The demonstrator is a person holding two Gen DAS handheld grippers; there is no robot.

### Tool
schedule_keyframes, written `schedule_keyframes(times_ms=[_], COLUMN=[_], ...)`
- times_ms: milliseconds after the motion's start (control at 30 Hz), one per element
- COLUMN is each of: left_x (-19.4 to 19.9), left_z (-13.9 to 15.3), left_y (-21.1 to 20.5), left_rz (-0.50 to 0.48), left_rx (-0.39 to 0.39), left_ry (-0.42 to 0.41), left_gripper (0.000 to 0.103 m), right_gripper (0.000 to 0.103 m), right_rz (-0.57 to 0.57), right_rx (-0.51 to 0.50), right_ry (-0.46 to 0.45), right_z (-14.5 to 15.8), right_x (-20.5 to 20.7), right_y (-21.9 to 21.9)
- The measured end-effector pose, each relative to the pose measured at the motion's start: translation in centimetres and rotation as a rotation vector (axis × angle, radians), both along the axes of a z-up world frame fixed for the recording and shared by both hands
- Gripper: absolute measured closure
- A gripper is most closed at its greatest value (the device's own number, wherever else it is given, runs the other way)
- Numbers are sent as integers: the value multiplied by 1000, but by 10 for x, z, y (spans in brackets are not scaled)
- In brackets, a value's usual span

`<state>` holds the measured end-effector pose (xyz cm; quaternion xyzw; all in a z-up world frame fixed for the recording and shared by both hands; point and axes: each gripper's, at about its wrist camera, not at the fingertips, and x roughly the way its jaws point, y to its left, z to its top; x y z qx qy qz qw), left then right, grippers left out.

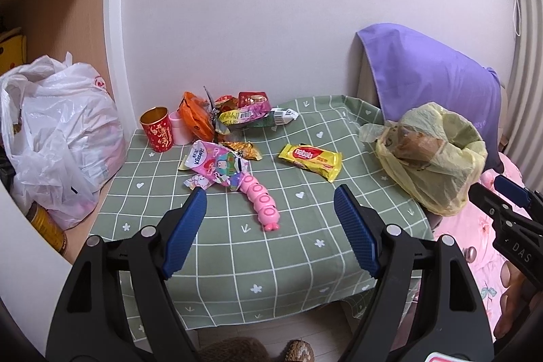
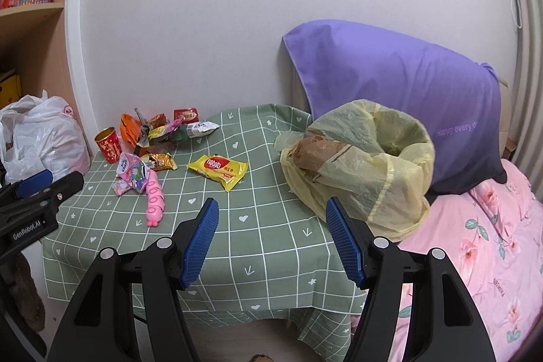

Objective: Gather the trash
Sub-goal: 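Grasp the yellow Nabati wafer pack with the right tool while the left tool approaches the pink Kleenex pack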

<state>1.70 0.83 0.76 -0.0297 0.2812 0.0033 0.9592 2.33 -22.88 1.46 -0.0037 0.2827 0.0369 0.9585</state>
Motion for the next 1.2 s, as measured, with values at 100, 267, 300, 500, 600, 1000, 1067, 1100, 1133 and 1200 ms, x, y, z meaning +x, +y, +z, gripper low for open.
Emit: schedule_keyframes(times_ms=[100, 267, 300, 500, 600, 1000, 1067, 1100, 1133, 1200], left_x=[14, 43, 49, 86, 103, 162, 169, 170, 170, 170], left_z=[-6, -22, -27, -43, -47, -41, -43, -44, -45, -47], left_y=[9, 28, 33, 68, 81, 97, 99, 101, 102, 105], left_rz=[4, 21, 27, 102, 141, 198, 210, 225, 229, 229], left_rx=[-23, -47, -54, -98, -105, -145, -136, -130, -131, -145], left_ry=[20, 55, 69, 120, 132, 139, 158, 167, 173, 188], left_gripper=[29, 29, 29, 29, 29, 21, 21, 21, 21, 21], right_gripper=[41, 41, 41, 41, 41, 41, 41, 41, 41, 41], right_rz=[30, 92, 103, 207, 273, 395, 407, 415, 421, 447], right_rx=[-3, -14, -14, -46, -56, -19, -9, -5, -5, -7], right_ry=[10, 25, 27, 29, 47, 68, 92, 108, 120, 178], right_z=[-5, -14, -15, -27, -37, -54, -64, -70, -75, -92], right_x=[19, 53, 60, 109, 135, 217, 229, 235, 239, 249], right_y=[4, 16, 19, 40, 51, 55, 56, 57, 58, 63])
